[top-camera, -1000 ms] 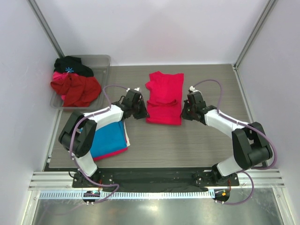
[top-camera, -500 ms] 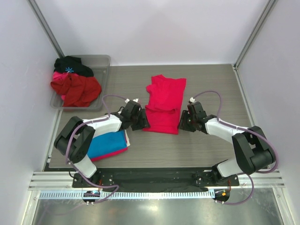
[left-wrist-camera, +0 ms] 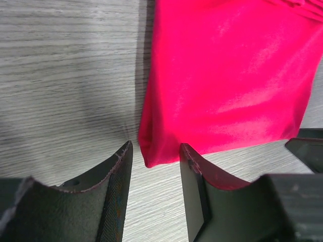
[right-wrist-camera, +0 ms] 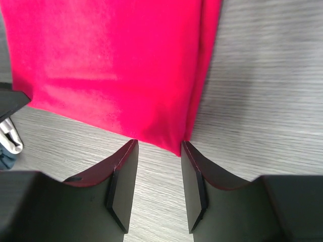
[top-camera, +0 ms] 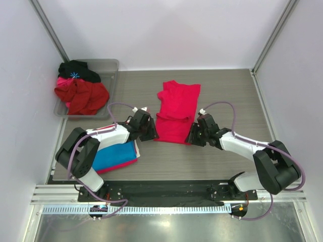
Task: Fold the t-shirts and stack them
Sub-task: Fold the tshirt
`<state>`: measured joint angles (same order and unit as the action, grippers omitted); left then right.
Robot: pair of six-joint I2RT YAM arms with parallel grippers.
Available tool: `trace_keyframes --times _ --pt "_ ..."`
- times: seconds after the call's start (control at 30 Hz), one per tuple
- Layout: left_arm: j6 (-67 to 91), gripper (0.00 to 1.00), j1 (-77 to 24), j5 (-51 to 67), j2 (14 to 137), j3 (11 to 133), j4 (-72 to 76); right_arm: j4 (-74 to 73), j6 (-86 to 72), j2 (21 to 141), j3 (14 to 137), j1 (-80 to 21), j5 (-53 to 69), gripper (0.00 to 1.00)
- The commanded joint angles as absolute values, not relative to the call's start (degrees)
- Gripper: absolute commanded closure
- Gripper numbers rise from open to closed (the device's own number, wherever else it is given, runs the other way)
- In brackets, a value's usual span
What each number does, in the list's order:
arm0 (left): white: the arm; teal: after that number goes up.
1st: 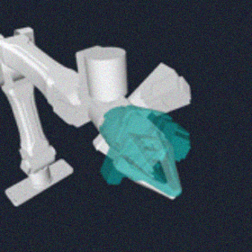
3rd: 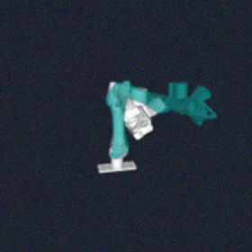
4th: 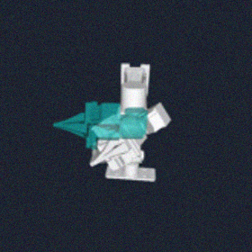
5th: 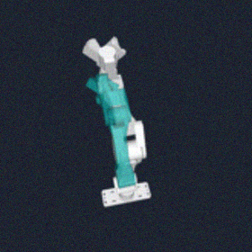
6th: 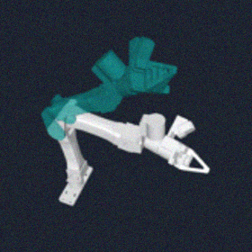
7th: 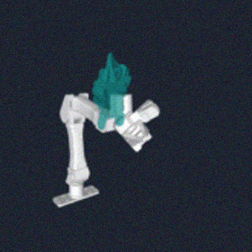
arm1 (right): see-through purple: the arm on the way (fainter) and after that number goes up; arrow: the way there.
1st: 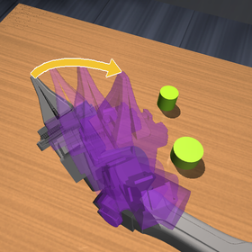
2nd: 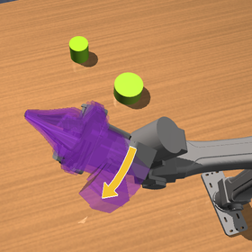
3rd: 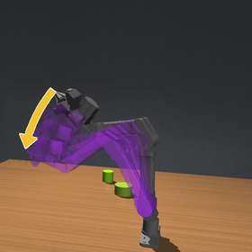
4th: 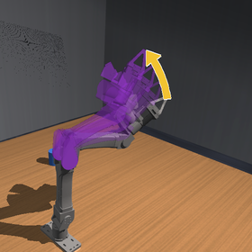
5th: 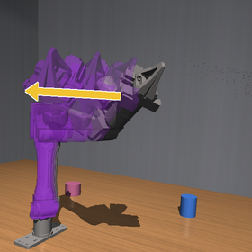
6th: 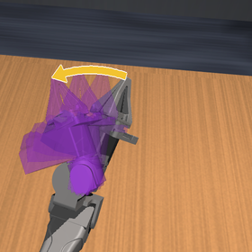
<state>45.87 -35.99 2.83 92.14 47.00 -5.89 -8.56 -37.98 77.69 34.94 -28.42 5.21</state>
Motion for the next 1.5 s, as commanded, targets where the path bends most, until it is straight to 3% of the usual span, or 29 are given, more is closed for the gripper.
trace_keyframes --times 0.0,0.27,0.57,0.73,0.77,0.8,0.83,0.9,1.2,1.47 --pt "45.3 0.57 -36.1 2.9 92.9 47.7 -5.7 -7.7 -40.5 80.0 36.4 -29.4 3.8 0.56" --pt "45.4 0.57 -36.1 4.1 94.8 47.9 -6.0 -10.7 -41.2 82.9 37.1 -29.7 -2.7 0.60" --pt "45.5 0.66 -36.3 4.6 96.6 49.0 -6.4 -14.0 -40.6 82.9 38.2 -30.6 -6.9 0.64" --pt "45.4 0.78 -36.6 4.3 97.9 49.4 -6.4 -14.3 -41.2 86.8 40.2 -33.2 -7.7 0.76" --pt "45.4 0.84 -36.7 4.1 98.0 49.5 -6.6 -14.2 -41.3 87.1 40.3 -33.3 -7.6 0.85" --pt "45.4 0.98 -36.7 4.2 98.3 49.6 -6.6 -14.1 -41.5 87.2 40.3 -33.3 -7.3 0.90" --pt "45.4 1.00 -36.7 3.9 98.4 49.7 -6.9 -13.8 -41.6 86.6 40.3 -33.3 -7.4 0.93" --pt "45.5 1.00 -36.7 3.7 98.5 49.7 -7.1 -14.0 -41.9 85.4 40.3 -33.2 -7.0 0.99" --pt "45.8 1.00 -37.0 2.6 95.3 50.4 -9.7 -17.8 -41.0 80.1 43.2 -32.0 -6.9 0.99" --pt "41.0 1.00 -36.3 0.5 88.5 71.0 -25.3 -30.9 -35.2 77.7 63.8 -25.5 -6.5 0.99"
